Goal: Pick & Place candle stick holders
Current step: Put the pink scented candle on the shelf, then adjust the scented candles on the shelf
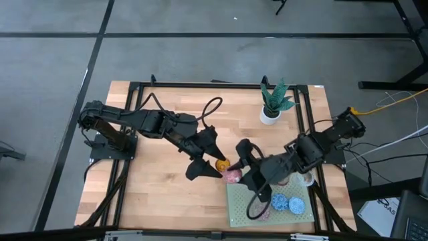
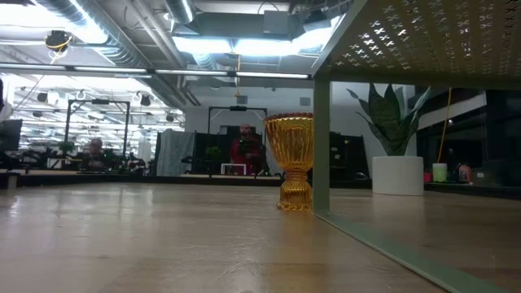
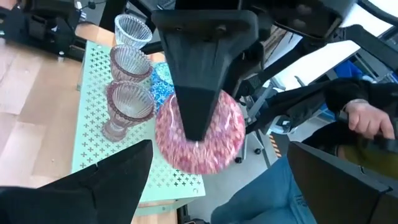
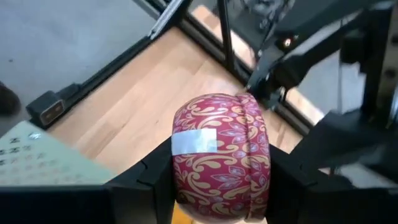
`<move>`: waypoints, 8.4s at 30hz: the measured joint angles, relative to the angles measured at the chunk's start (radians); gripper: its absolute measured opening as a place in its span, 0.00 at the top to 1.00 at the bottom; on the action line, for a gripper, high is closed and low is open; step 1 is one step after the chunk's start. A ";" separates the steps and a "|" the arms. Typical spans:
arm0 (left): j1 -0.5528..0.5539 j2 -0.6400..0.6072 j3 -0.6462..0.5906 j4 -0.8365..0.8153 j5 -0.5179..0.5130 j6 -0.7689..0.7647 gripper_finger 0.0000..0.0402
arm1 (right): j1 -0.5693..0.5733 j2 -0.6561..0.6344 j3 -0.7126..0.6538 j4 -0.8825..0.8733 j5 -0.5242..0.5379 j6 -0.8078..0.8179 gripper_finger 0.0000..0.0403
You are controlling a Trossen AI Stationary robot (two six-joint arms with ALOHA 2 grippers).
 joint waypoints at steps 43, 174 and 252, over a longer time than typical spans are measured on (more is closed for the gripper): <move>-0.015 -0.002 -0.001 -0.108 -0.046 0.023 0.07 | 0.687 -0.010 -0.003 -0.685 -0.148 1.506 0.57; -0.078 -0.002 -0.001 -0.108 -0.203 0.217 0.39 | 0.417 0.021 -0.142 -0.411 -0.063 1.291 0.97; -0.152 -0.002 -0.001 -0.160 -0.206 0.127 1.00 | 0.269 0.072 -0.253 -0.355 -0.137 0.971 1.00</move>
